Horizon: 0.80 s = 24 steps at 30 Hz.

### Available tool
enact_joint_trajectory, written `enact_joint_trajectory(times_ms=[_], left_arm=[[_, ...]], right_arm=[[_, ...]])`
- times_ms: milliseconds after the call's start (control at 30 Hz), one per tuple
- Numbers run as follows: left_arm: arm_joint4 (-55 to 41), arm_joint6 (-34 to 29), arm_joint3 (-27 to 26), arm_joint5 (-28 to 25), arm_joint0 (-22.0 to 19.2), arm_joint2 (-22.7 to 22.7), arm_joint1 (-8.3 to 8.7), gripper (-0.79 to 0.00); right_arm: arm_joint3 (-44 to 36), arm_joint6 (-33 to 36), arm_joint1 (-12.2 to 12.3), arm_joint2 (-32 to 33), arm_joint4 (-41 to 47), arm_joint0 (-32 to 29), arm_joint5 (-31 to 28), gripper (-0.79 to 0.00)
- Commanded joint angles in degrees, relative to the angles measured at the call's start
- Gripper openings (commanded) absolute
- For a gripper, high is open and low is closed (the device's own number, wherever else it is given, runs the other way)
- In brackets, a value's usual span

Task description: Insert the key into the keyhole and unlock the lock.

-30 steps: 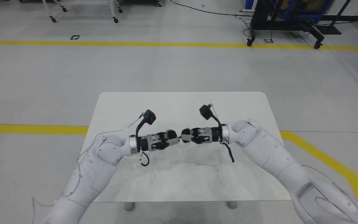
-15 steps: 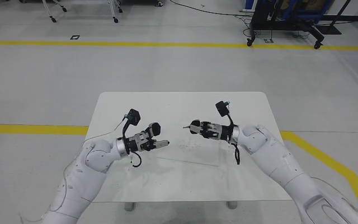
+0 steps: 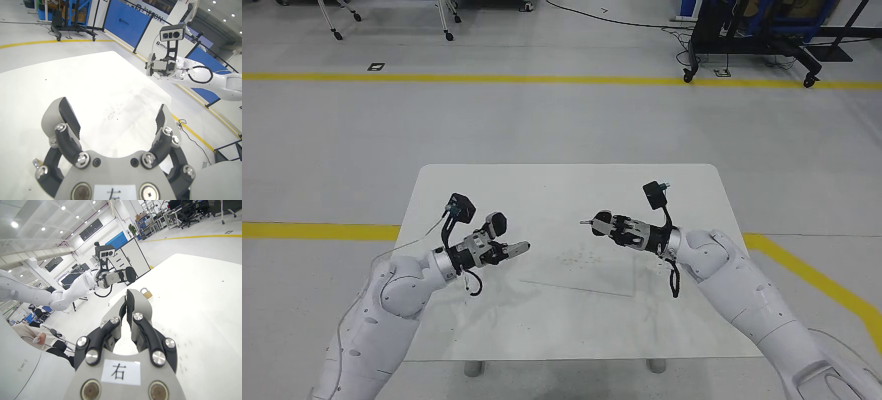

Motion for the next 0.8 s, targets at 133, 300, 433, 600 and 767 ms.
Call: enact_joint_trajectory(times_ms=[133, 300, 433, 600, 767], left_arm=[[21.90, 10.18, -9.27, 13.66, 7.87, -3.09, 0.49, 0.000], [27.91, 10.27, -14.34, 19.43, 17.21, -11.35, 1.66, 0.000], [28.79, 3.47, -12.75, 21.01, 16.66, -11.96, 1.84, 0.000], [30.64, -1.22, -7.65, 22.15, 10.12, -5.78, 1.06, -0.049], [31.93, -3.46, -4.39, 22.94, 5.73, -1.45, 0.34, -0.111]], right_arm=[[0.00, 0.00, 0.00, 0.00, 0.00, 0.00, 0.00, -0.785], [0.00, 0.00, 0.00, 0.00, 0.00, 0.00, 0.00, -0.785], [0.00, 0.00, 0.00, 0.00, 0.00, 0.00, 0.00, -0.785], [0.00, 0.00, 0.00, 0.00, 0.00, 0.00, 0.00, -0.785], [0.00, 0.00, 0.00, 0.00, 0.00, 0.00, 0.00, -0.785]])
